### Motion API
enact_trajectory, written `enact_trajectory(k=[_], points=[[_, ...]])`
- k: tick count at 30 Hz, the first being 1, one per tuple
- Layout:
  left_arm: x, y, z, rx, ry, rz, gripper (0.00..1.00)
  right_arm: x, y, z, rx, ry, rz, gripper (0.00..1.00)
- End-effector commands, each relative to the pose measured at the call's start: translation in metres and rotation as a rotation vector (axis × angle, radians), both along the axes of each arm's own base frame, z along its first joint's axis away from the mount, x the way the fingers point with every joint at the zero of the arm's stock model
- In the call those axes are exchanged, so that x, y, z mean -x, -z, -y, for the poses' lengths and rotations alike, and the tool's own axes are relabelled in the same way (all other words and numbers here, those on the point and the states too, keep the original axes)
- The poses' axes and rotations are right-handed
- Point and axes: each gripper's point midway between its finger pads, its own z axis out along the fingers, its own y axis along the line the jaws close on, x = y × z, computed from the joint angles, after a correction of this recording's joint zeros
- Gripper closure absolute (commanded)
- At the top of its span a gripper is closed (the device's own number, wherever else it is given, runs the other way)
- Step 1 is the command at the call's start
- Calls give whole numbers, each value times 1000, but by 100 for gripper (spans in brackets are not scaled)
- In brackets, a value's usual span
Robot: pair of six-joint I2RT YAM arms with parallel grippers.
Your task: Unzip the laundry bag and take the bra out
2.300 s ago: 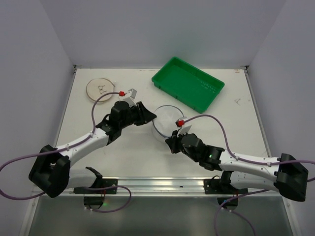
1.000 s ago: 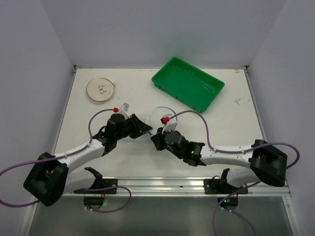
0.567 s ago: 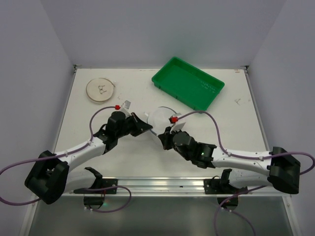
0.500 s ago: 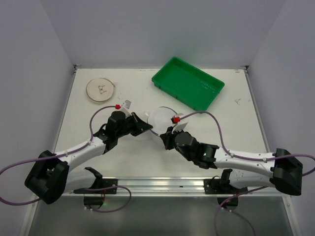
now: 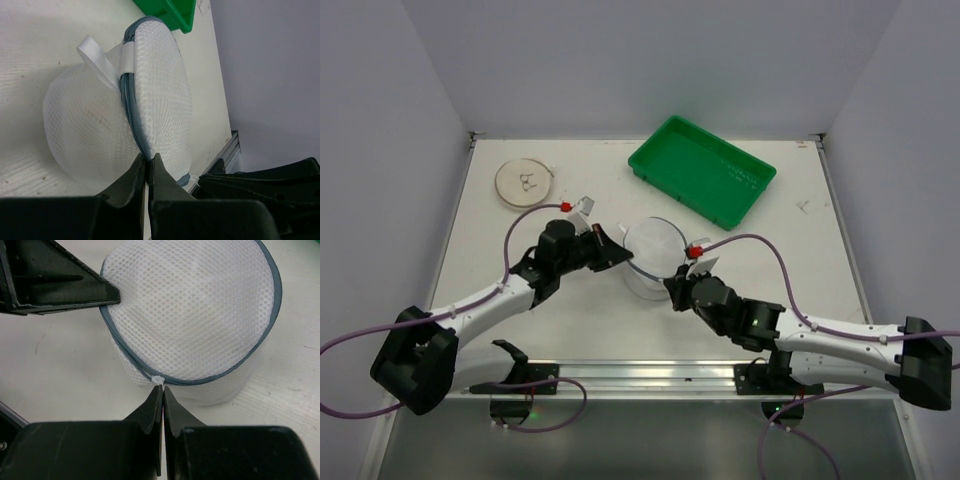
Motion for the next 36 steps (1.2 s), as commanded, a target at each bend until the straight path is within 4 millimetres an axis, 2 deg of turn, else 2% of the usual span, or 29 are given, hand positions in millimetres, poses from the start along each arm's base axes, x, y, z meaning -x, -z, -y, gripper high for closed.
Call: enact_trajectory(k=[1, 5, 10, 13, 14, 15, 19, 20, 21, 24, 27, 28, 29, 30, 31, 33, 34, 36], points=[[-9, -18, 2, -19, 37, 94, 100, -1, 10, 17, 45, 45, 8, 100], [-14, -14, -1, -58, 29, 93, 100, -4, 16, 23, 72, 76, 12, 100], [-28, -18, -5, -95, 2, 112, 92, -1, 18, 17, 76, 47, -1, 100], [-41, -17, -6, -143, 0, 110, 73, 0, 19, 11, 75, 30, -15, 100], [-44, -14, -7, -164, 4, 103, 62, 0, 20, 10, 75, 26, -18, 100], [-49, -18, -3, -164, 9, 103, 55, -1, 19, 5, 61, 25, -17, 100], [-43, -18, 0, -150, 35, 69, 32, -7, 14, -11, 24, 32, -21, 100], [-40, -23, -1, -128, 20, 63, 24, -9, 5, -19, 4, 22, -18, 100], [-35, -18, -5, -129, 12, 50, 21, -9, 4, -24, 4, 14, -20, 100], [-29, -22, -16, -140, -25, 75, 20, -9, 3, -38, 17, -21, -33, 100], [-27, -21, -25, -174, -51, 92, 20, -4, 5, -35, -4, -39, -28, 100], [-23, -15, -28, -193, -47, 70, 20, -2, 5, -32, -7, -43, -30, 98], [-19, -10, -30, -198, -40, 59, 20, 2, 6, -25, 0, -49, -36, 93], [-16, -9, -29, -196, -34, 57, 20, 6, 5, -23, 9, -70, -41, 83], [-14, -8, -30, -192, -34, 49, 21, 8, 5, -19, 24, -77, -40, 77], [-8, -7, -31, -178, -36, 41, 21, 11, 4, -8, 79, -91, -32, 70], [-6, -7, -32, -163, -47, 29, 21, 12, 4, -7, 93, -106, -33, 64], [-2, -12, -37, -148, -73, 33, 20, 15, 0, -9, 113, -144, -28, 59]])
